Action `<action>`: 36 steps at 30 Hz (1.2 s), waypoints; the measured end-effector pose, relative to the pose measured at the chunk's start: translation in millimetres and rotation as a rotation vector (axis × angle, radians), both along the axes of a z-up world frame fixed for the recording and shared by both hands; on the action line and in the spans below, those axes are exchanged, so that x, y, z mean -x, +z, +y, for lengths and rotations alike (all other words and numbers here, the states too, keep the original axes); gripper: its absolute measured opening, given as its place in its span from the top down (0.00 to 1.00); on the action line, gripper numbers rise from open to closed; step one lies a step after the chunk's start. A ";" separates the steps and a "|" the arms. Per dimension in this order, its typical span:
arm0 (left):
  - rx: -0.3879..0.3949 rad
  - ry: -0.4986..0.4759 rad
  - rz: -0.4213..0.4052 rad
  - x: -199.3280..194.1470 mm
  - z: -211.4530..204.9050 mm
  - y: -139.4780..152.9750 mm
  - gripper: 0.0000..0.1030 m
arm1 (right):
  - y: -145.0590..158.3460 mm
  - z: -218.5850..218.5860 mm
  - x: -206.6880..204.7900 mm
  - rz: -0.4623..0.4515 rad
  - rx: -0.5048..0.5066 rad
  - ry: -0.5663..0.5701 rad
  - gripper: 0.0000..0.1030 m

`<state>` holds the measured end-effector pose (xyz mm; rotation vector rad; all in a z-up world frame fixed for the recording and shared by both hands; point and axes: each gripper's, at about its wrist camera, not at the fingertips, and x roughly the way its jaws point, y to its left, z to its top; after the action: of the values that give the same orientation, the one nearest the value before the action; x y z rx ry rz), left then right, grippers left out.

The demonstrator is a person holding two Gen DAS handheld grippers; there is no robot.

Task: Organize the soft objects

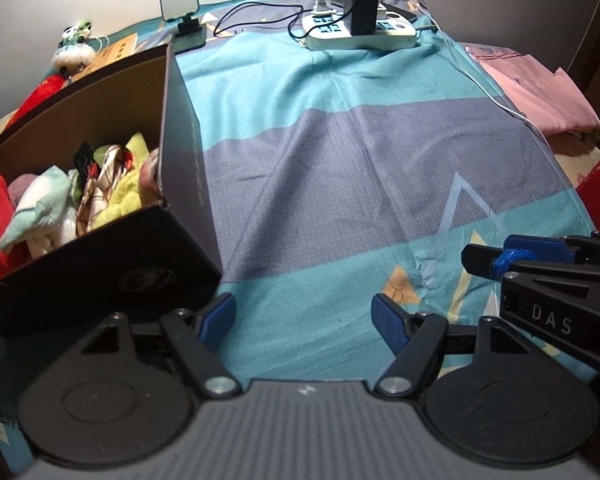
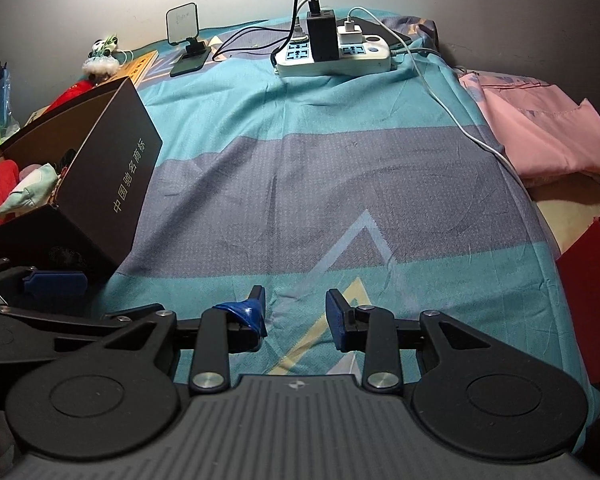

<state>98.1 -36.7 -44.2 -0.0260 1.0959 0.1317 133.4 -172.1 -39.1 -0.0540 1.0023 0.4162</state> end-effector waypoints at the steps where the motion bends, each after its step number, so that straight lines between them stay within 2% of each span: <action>1: -0.003 -0.009 0.001 0.8 1.6 0.5 0.28 | 0.5 2.0 1.3 0.001 0.002 -0.006 0.84; 10: -0.034 -0.031 -0.051 23.1 46.3 20.8 0.28 | 10.2 49.9 21.8 0.023 0.020 0.000 0.84; 20: -0.056 0.014 -0.071 57.4 119.5 36.2 0.28 | 26.0 120.0 47.6 0.020 -0.004 0.044 0.84; 29: -0.066 0.084 -0.127 82.1 188.4 59.3 0.28 | 58.0 179.3 61.8 -0.048 -0.065 0.109 0.84; 36: -0.125 0.143 -0.185 78.8 235.4 87.7 0.28 | 87.3 218.6 53.4 -0.147 -0.068 0.144 0.84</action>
<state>19.3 198.7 43.4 -0.0044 0.8993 0.3204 80.0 46.5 48.2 -0.0944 0.8417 0.5701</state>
